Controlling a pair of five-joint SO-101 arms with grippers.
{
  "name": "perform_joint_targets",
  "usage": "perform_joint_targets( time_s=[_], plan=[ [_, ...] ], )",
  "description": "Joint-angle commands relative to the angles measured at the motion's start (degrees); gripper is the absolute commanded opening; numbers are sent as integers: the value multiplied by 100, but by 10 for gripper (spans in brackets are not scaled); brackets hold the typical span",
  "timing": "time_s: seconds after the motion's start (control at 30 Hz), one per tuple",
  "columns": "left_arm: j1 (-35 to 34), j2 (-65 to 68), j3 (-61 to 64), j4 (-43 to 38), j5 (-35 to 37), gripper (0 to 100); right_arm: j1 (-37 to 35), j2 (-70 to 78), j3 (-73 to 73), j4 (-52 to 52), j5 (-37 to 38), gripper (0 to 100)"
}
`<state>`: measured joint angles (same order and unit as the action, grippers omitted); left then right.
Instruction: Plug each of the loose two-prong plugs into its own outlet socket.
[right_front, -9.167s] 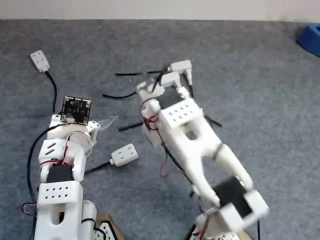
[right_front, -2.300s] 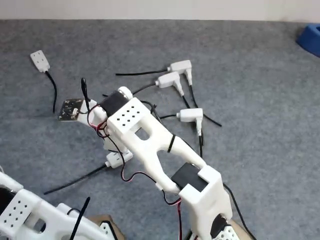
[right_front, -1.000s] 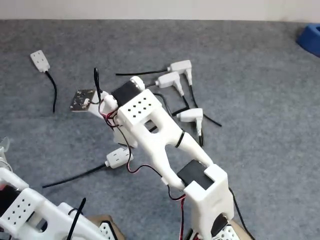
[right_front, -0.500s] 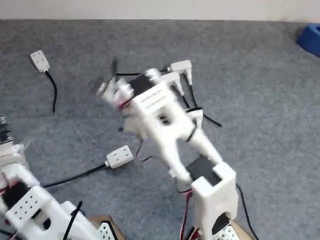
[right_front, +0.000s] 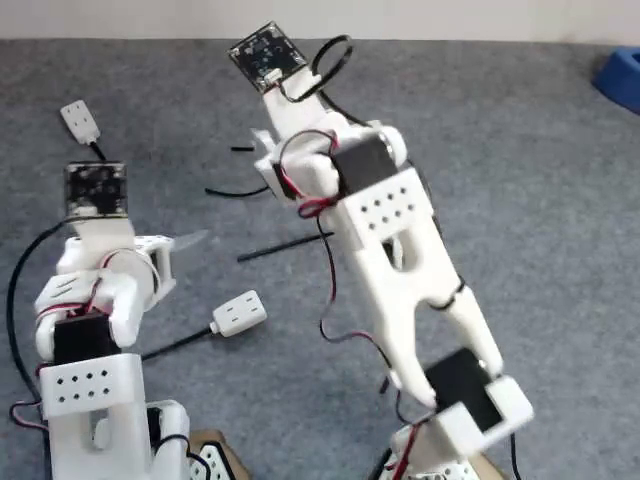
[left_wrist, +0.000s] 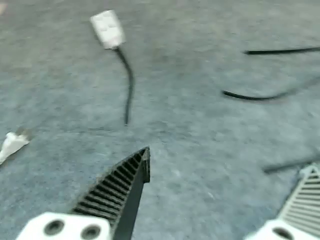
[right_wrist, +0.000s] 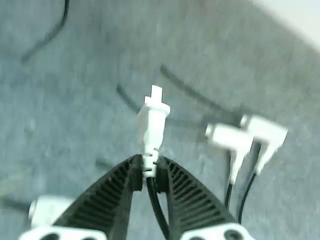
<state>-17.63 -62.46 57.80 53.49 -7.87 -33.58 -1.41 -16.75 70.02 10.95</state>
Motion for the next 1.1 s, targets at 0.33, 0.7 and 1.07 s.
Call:
perform_joint_targets(
  time_s=[0.33,0.7,1.07],
  plan=[
    [646,2352,-2044,1213,-176,415,-286,-4286,6545,-3336,-316,9],
    [400,3143,-2712,1222,-193,415,154,-6079,8031,-1429,167,8],
    [-154,3178,-2677,1196,-695,415,-356,-6070,8831,-2009,-158,74]
  ],
)
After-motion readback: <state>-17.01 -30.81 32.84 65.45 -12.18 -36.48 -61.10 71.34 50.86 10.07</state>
